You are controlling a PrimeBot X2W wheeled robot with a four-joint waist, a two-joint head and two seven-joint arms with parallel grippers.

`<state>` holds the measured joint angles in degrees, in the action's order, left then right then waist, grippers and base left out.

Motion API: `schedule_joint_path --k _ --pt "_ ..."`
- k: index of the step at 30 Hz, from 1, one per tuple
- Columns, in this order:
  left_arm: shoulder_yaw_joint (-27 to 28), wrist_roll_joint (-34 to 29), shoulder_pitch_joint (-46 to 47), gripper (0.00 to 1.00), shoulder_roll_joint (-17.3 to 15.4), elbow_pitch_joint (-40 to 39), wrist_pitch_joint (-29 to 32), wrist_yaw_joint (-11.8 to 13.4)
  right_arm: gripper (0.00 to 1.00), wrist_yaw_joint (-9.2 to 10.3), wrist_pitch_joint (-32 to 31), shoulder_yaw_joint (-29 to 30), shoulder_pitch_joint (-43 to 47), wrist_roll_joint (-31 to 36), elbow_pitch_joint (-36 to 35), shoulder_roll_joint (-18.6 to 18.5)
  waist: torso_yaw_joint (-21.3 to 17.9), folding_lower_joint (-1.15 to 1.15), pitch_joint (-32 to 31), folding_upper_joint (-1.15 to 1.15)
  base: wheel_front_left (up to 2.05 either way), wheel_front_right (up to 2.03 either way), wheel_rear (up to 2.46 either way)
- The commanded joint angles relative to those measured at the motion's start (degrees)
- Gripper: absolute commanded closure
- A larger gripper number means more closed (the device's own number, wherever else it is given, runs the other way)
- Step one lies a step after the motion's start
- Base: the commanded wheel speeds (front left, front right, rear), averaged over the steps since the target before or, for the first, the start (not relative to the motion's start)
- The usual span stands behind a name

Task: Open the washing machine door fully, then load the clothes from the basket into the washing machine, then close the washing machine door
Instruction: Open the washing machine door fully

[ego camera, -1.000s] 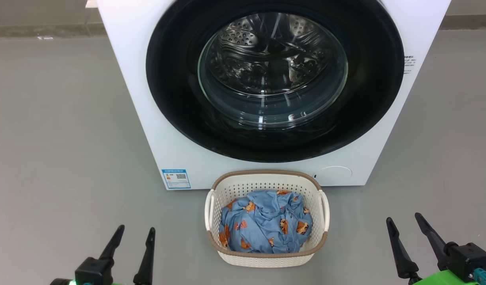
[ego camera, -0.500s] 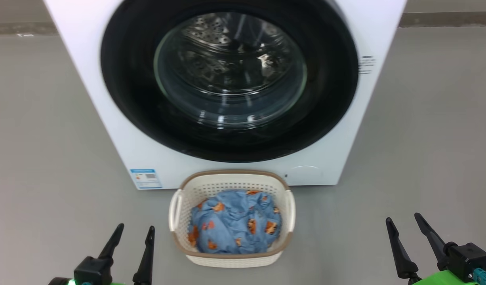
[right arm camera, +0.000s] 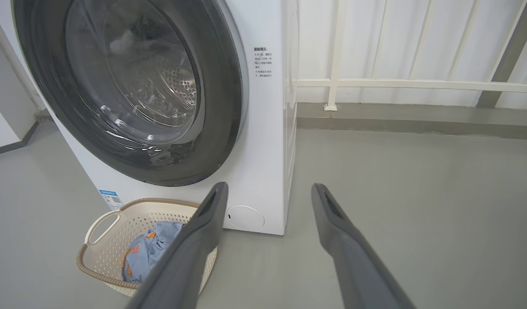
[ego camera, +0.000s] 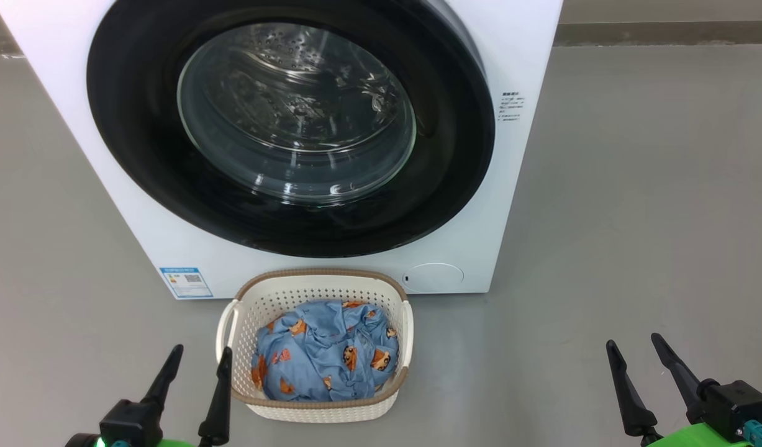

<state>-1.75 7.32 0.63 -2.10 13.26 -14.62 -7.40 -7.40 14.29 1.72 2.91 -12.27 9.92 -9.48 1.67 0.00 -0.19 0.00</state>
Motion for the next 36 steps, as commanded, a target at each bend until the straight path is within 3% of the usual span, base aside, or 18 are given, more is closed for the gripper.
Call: schedule_joint_path --k 1,14,16,17,19,23,24,25,26,27,31,33,36 --pt "1.79 0.29 2.1 0.0 -0.77 -1.4 -0.38 -0.09 0.0 -0.09 0.71 -1.29 -1.07 -0.1 -1.61 -0.66 0.02 0.0 0.03 0.0 0.08 0.08 -0.17" --pt "1.68 0.45 2.02 0.0 -0.77 -1.57 -0.38 -0.09 0.0 -0.09 0.71 -1.17 -1.17 0.25 -2.58 -0.44 0.01 0.0 -0.05 0.0 0.01 0.01 -0.01" --pt "1.66 0.57 2.04 0.0 -0.77 -1.56 -0.38 -0.09 0.13 -0.09 0.71 -1.25 -1.14 0.18 -2.66 -0.47 0.03 0.0 -0.1 0.0 0.0 0.0 0.0" --pt "1.65 0.64 2.04 0.0 -0.77 -1.57 -0.38 -0.09 0.13 -0.09 0.71 -1.29 -1.13 0.16 -2.68 -0.5 0.05 0.0 -0.12 0.0 0.0 0.0 0.0" --pt "1.68 0.75 2.02 0.0 -0.77 -1.57 -0.38 -0.09 0.0 -0.09 0.71 -1.35 -1.11 0.13 -2.71 -0.55 0.06 0.0 -0.16 0.0 0.0 0.0 0.0" --pt "1.75 0.92 1.93 0.0 -0.77 -1.59 -0.38 -0.09 0.0 -0.09 0.71 -1.43 -1.08 0.15 -2.77 -0.61 0.06 0.0 -0.24 0.0 0.0 0.0 0.0" --pt "1.75 0.96 1.92 0.0 -0.77 -1.6 -0.38 -0.09 0.07 -0.09 0.71 -1.43 -1.09 0.15 -2.79 -0.62 0.06 0.0 -0.23 0.0 0.0 0.0 0.0" --pt "1.74 0.98 1.93 0.0 -0.77 -1.6 -0.38 -0.09 0.2 -0.09 0.71 -1.43 -1.11 0.16 -2.8 -0.64 0.06 0.0 -0.23 0.0 0.0 0.0 0.0" --pt "1.74 1.0 1.94 0.0 -0.77 -1.6 -0.38 -0.09 0.25 -0.09 0.71 -1.43 -1.13 0.16 -2.8 -0.65 0.05 0.0 -0.22 0.0 0.0 0.0 0.0" --pt "1.75 1.04 1.95 0.0 -0.77 -1.61 -0.38 -0.09 0.48 -0.09 0.71 -1.42 -1.16 0.16 -2.82 -0.66 0.05 0.0 -0.22 0.0 0.0 0.0 0.0" --pt "1.81 1.23 1.97 0.0 -0.77 -1.68 -0.38 -0.09 0.9 -0.09 0.71 -1.58 -1.18 0.14 -2.89 -0.77 0.03 0.0 -0.21 0.0 0.0 0.0 0.0" --pt "1.82 1.33 1.89 0.0 -0.77 -1.75 -0.38 -0.09 1.0 -0.09 0.71 -1.6 -1.16 0.14 -2.88 -0.82 0.01 0.0 -0.22 0.0 0.0 0.0 0.0" --pt "1.82 1.47 1.83 0.0 -0.77 -1.78 -0.38 -0.09 1.0 -0.09 0.71 -1.55 -1.19 0.0 -2.97 -0.86 -0.01 0.0 -0.18 0.0 0.0 0.0 0.0"
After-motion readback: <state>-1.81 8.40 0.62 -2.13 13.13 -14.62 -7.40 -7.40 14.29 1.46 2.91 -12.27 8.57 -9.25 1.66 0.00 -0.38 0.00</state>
